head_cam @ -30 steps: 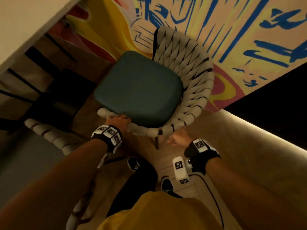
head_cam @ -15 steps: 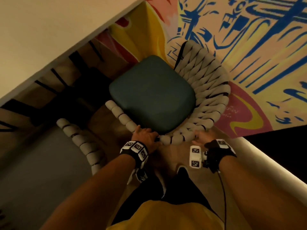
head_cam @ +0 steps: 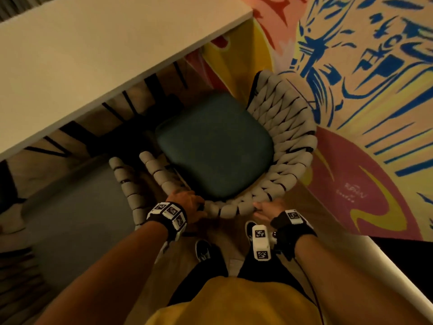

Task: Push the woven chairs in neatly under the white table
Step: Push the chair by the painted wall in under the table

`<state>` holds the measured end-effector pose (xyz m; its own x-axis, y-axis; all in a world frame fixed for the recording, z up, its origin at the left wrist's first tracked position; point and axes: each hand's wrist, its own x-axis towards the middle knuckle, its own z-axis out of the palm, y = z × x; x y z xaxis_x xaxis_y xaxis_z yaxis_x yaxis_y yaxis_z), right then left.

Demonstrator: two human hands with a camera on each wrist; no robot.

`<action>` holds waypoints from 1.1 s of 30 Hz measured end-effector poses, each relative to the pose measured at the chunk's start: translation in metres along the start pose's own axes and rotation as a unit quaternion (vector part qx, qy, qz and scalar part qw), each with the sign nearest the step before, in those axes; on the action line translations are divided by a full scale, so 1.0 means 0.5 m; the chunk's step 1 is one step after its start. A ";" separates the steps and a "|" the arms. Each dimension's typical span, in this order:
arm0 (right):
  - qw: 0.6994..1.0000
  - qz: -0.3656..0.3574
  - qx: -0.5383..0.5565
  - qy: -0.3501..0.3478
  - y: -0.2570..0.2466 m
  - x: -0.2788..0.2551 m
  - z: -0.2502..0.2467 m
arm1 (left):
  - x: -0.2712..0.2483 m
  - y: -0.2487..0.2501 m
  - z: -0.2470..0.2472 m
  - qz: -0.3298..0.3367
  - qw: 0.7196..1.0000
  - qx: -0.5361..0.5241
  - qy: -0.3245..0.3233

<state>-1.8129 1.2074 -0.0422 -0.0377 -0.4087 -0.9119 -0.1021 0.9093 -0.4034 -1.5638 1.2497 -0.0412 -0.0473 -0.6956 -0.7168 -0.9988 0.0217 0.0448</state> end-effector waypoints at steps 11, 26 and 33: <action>0.998 0.048 -0.024 -0.044 -0.068 0.019 0.041 | -0.085 0.031 0.069 -0.262 0.827 -0.467 0.170; 0.914 0.042 -0.396 -0.075 -0.149 0.025 0.025 | -0.001 0.018 0.009 -0.359 0.674 -0.619 0.184; 0.820 -0.115 -0.560 0.016 -0.286 0.053 -0.023 | 0.007 0.009 -0.001 -0.361 0.635 -0.662 0.168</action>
<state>-1.8106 1.0657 -0.0077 0.0867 -0.5775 -0.8117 -0.9589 0.1727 -0.2253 -1.5685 1.2469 -0.0433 0.6432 -0.3003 -0.7043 0.1399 -0.8583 0.4937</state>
